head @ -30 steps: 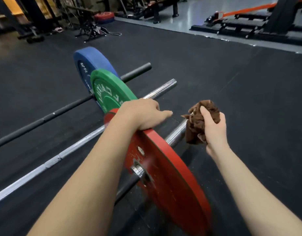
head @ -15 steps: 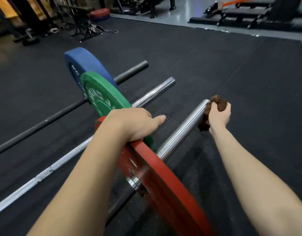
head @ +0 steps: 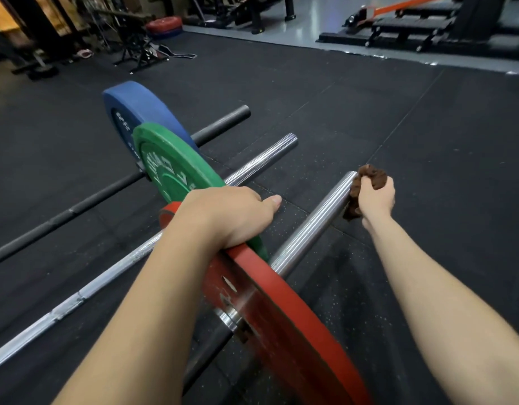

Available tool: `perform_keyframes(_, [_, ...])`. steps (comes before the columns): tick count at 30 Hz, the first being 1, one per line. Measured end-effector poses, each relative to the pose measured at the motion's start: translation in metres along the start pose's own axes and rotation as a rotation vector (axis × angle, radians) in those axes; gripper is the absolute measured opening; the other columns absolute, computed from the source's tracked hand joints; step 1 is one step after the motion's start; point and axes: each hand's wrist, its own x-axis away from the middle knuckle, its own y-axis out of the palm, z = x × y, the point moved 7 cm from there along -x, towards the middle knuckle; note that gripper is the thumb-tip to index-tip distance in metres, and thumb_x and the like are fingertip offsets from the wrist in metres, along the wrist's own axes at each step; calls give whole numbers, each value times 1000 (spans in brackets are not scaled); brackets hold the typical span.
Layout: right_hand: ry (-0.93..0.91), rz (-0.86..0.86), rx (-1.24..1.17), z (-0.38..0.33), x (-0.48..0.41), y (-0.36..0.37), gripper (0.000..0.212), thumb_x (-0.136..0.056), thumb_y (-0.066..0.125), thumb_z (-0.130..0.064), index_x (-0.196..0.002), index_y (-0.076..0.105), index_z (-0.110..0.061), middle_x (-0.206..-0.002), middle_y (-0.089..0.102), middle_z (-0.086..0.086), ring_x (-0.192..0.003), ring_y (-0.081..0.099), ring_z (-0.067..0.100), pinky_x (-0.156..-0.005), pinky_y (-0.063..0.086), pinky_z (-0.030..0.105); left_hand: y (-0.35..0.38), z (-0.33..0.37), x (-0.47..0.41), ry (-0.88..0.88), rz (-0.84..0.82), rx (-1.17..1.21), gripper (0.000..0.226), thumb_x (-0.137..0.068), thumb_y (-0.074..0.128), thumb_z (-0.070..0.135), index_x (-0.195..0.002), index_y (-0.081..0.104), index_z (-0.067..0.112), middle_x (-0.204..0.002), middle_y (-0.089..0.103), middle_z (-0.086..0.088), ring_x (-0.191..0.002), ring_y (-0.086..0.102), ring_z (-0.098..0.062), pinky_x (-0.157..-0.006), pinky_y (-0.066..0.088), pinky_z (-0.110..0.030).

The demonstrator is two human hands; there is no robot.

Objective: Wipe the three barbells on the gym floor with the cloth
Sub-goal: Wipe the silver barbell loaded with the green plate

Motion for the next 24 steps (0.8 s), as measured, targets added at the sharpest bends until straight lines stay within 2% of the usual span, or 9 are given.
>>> perform_keyframes(2, [-24,-12,-37,2,17,2,14,-96,55,-22,-106,62,-30,-91,75,-4,-75,69,9,-69,59,29,0,0,1,-2,6,-3,56,-104,18,65,-81,48,25,-117,70,2,-114,61,-24,-108,40,-46])
perform_keyframes(6, [-44,-72,-48,30,52,5,14,-95,58,-27,-107,60,-34,-95,75,-5,-83,72,11,-73,60,30,-2,-1,2,-5,1,-17,54,-104,17,64,-88,50,25,-119,68,2,-117,58,-25,-108,39,-46])
perform_keyframes(9, [-55,-69,1,24,54,4,16,-97,58,-27,-112,57,-31,-101,71,-6,-91,68,10,-79,57,31,-4,-1,3,-8,8,-14,57,-104,17,66,-82,47,23,-118,68,1,-117,58,-27,-110,37,-49])
perform_keyframes(12, [-47,-40,-12,14,50,4,16,-96,56,-28,-112,57,-30,-102,71,-4,-94,69,14,-76,56,29,-4,0,5,-15,5,-11,57,-104,17,66,-81,47,23,-119,67,0,-117,58,-28,-111,36,-52])
perform_keyframes(13, [-38,-46,-13,15,52,5,17,-94,56,-33,-111,57,-33,-103,71,-4,-94,70,16,-78,59,34,-4,1,6,-15,5,-13,57,-104,17,65,-82,47,23,-122,67,0,-119,57,-29,-111,35,-52])
perform_keyframes(16, [-43,-96,1,37,73,7,27,-81,54,-50,-107,55,-43,-105,72,-5,-95,71,19,-84,62,49,-5,1,9,-22,9,-10,54,-105,16,64,-97,53,26,-131,63,0,-125,54,-28,-109,35,-47])
perform_keyframes(21, [-88,-199,-27,66,127,7,13,-96,59,-34,-105,52,-41,-102,72,-3,-96,70,17,-86,60,44,-6,1,11,-24,51,26,58,-105,15,63,-114,61,29,-135,62,3,-128,54,-29,-108,35,-47])
perform_keyframes(24, [-111,-179,-23,58,110,7,15,-91,59,-41,-103,52,-44,-99,72,-3,-93,71,18,-87,60,49,-6,2,13,-31,52,34,57,-106,17,62,-125,61,32,-141,59,4,-133,51,-28,-109,33,-47])
